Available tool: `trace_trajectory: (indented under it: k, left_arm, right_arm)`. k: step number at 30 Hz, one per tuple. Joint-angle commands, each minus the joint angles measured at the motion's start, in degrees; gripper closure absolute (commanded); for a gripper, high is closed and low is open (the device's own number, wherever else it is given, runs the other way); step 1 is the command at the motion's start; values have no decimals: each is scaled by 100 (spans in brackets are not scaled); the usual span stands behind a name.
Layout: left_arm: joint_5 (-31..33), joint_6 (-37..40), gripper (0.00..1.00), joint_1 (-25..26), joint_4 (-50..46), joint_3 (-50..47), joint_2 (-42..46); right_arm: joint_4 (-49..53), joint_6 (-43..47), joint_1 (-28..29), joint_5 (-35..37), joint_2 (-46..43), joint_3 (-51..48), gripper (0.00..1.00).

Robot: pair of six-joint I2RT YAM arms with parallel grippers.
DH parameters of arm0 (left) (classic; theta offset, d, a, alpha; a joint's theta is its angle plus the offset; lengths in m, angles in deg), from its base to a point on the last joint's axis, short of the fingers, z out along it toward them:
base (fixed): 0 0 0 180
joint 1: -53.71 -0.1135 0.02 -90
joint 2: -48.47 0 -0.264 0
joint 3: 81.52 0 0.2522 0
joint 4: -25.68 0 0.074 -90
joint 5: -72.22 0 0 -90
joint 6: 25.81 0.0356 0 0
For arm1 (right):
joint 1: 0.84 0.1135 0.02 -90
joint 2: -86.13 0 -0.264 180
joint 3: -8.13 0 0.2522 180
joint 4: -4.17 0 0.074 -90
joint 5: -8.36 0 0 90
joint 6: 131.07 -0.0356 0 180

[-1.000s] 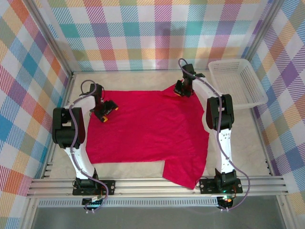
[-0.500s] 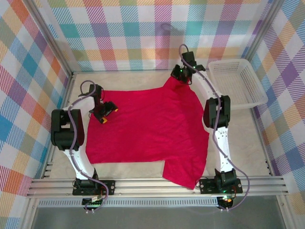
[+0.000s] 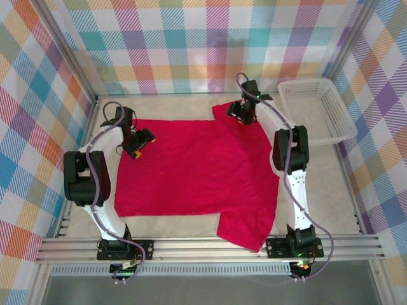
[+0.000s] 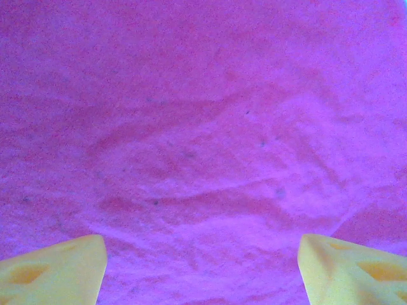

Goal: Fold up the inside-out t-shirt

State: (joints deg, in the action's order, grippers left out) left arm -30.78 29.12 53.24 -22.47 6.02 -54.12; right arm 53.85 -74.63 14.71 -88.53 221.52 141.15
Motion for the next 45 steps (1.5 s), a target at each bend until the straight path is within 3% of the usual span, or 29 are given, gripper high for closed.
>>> trace_trajectory:
  k: [1, 7, 16, 19, 24, 26, 32, 37, 40, 45]
  left_arm:
    - [-3, -40, 21, 51, -141, 251, -22]
    - [78, -103, 21, 16, -218, 1276, -893]
    - [99, -214, 21, -269, -897, 3677, -3148]
    - [185, -232, 21, -387, -1091, 4247, -3707]
    - [206, -237, 21, -559, -1055, 4835, -4207]
    - [124, -213, 21, -577, -1088, 5086, -4318]
    - [194, -74, 21, -551, -1160, 5212, -3812]
    - [740, 51, 21, -388, -660, 3581, -2004]
    - [1002, -10, 21, -242, -366, 2117, -711]
    - [687, -225, 20, -114, 209, -105, 788]
  right_arm:
    - [-553, 218, -26, 64, -404, -120, 41]
    - [-536, -132, -191, -204, 142, -22, 42]
    - [-357, -401, -475, -29, 1151, 701, 46]
    - [-47, -518, -630, 36, 1676, 1399, 49]
    - [1131, -490, -785, 256, 3048, 3919, 52]
    - [968, -596, -879, 196, 3094, 3999, 54]
    - [587, -414, -1040, -205, 2236, 3503, 50]
    - [592, -196, -1028, -1196, 881, 2563, 47]
    - [370, -142, -921, -1444, -375, 841, 46]
    - [-1253, -387, -684, -1512, -2520, -2902, 43]
